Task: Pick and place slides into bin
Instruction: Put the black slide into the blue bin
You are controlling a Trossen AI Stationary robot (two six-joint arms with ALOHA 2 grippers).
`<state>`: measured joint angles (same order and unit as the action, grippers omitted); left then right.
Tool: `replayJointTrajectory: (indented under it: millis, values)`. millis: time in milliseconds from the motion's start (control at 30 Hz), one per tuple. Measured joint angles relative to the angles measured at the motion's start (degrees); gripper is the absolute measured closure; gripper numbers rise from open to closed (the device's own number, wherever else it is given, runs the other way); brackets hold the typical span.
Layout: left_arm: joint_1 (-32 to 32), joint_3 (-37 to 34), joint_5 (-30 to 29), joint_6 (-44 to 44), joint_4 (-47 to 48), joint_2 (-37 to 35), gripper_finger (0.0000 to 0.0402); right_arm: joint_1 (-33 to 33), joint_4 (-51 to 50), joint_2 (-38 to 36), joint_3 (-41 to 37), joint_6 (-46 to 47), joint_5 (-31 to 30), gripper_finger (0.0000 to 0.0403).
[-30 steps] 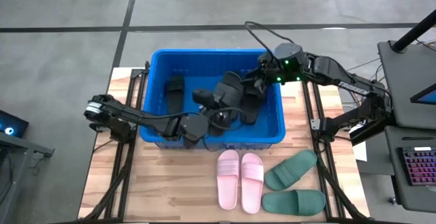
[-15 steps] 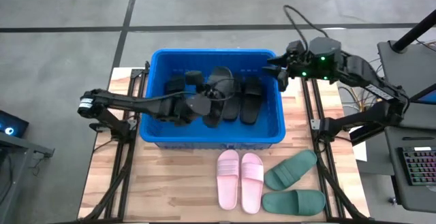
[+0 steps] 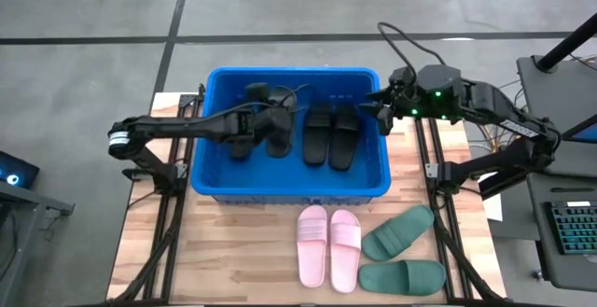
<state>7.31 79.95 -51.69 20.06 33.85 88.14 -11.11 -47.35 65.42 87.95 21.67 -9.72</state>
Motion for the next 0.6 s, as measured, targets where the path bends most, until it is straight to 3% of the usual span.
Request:
replayJointTrajectory:
  millis: [267, 367, 600]
  values:
    - [5.9, -10.7, 1.2, -1.5, -2.3, 0.0, 0.0401, 0.0, 0.0, 3.4, 0.0, 2.4, -0.5, 0.0208]
    - [7.4, -14.8, 4.7, 0.3, -7.0, 0.0, 0.0402, 0.0, 0.4, 4.2, 0.0, 2.4, -0.7, 0.0209]
    - [9.4, -22.7, 3.8, 8.4, -18.7, 0.0, 0.0402, 0.0, 3.0, 5.2, 0.0, 5.2, -0.9, 0.0209]
